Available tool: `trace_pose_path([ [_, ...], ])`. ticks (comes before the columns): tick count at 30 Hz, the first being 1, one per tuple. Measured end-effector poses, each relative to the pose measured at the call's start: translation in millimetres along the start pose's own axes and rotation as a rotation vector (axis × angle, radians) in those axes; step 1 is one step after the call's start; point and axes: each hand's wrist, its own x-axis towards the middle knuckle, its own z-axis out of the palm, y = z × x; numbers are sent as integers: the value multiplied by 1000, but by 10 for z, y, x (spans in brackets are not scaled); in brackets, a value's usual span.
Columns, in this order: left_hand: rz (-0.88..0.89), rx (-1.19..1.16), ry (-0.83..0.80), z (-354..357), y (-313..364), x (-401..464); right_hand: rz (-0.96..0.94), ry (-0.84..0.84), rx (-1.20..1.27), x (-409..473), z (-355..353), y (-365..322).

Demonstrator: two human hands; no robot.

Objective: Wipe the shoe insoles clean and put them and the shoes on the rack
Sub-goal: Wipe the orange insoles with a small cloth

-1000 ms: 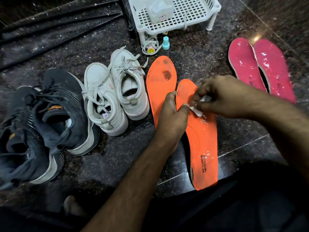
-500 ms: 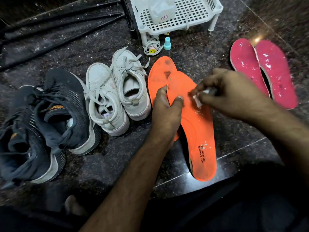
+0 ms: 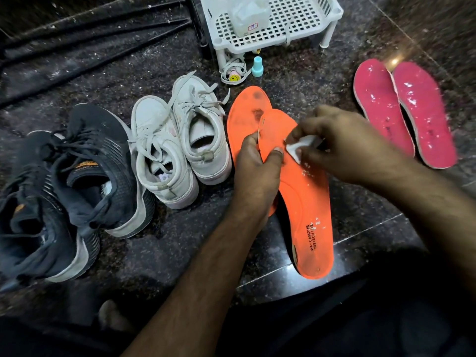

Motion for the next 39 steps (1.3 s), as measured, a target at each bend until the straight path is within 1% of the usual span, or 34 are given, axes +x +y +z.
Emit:
trace_pose_path([
  [2,-4,1,-3,10,1,-20,32,-2,-59,17,33,29],
  [5,-10,-6,9,1,7,-7,110,74,-36,24,-9,73],
  [7,-15,-13,22,-9,10,6,101,61,-19,21,0,70],
  [9,-22,-14,27,-15,-2,7,100,29,-57,11,24,79],
  [11,-27,-21,26,-12,-4,0,136,45,-81,5,2,113],
  [13,-33,-33,34,-10,3,4,129,62,-49,-2,-42,108],
  [15,-41,-48,50,-15,-4,17,69,0,1,-5,-46,54],
  [17,-52,-47,63,-15,-7,14,39,-64,-26,-6,-6,37],
  [18,-55,-40,62,-16,-14,14,56,-50,-68,1,3,62],
  [20,-60,-38,58,-11,0,1,122,32,-123,13,-33,131],
  [22,-53,-41,56,-7,15,6,129,85,-87,6,-98,131],
  [23,-48,-44,56,-6,22,7,93,72,-48,0,-116,93],
  [25,-52,-46,55,1,28,5,2,-19,0,-3,-85,20],
  [27,-57,-37,52,3,24,-7,0,-56,-56,9,-14,34],
  [29,-60,-39,57,-7,24,-12,54,18,-131,27,-21,110],
  [31,-46,-22,66,-22,43,-3,75,83,-135,20,-93,127],
  [32,-38,-15,70,-29,51,7,55,72,-106,8,-122,99],
  [34,-31,-25,83,-27,52,14,-18,-24,-44,-5,-115,41],
  [35,-29,-31,90,-26,44,14,-32,-69,-54,-5,-81,33],
  [36,-28,-36,94,-21,28,12,-21,-78,-99,2,-45,52],
  [39,-33,-41,106,-27,17,3,79,43,-192,23,-50,148],
])
